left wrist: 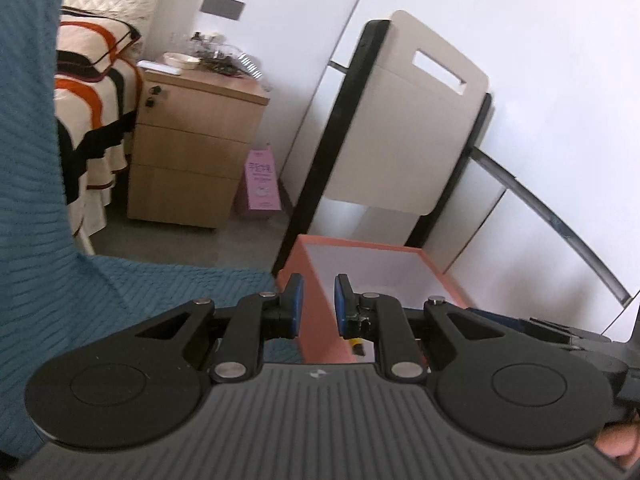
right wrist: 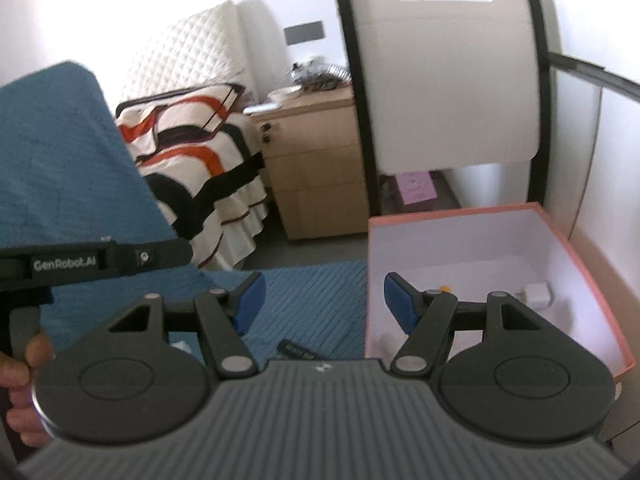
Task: Organize rigid objects
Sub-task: 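Withdraw both open tools from the box back toward the chair seat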
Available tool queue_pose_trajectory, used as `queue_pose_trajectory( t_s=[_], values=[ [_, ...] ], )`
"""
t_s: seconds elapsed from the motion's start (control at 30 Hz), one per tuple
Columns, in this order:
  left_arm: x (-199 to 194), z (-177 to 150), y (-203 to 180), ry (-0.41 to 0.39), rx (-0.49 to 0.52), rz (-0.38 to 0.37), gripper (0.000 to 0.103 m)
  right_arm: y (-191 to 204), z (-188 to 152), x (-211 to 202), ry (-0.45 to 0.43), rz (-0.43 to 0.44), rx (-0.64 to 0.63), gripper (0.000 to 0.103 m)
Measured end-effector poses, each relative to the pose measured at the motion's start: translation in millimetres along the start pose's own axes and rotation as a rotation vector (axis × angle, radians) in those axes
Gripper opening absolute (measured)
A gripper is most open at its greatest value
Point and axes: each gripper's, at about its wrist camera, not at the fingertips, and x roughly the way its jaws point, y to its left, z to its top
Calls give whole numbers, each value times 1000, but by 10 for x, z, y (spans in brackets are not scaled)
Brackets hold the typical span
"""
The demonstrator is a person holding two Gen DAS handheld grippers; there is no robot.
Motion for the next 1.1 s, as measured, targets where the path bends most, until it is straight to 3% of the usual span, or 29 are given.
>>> queue_pose_trajectory(
  t_s=[0.33,1.1],
  values=[
    [-202,-316,313,-9,-4,73,20,318,-358,57,55,32,-52,68],
    [-93,-882,530,81,-39,183,20,361,-829,201,125,42,-36,68]
  ],
)
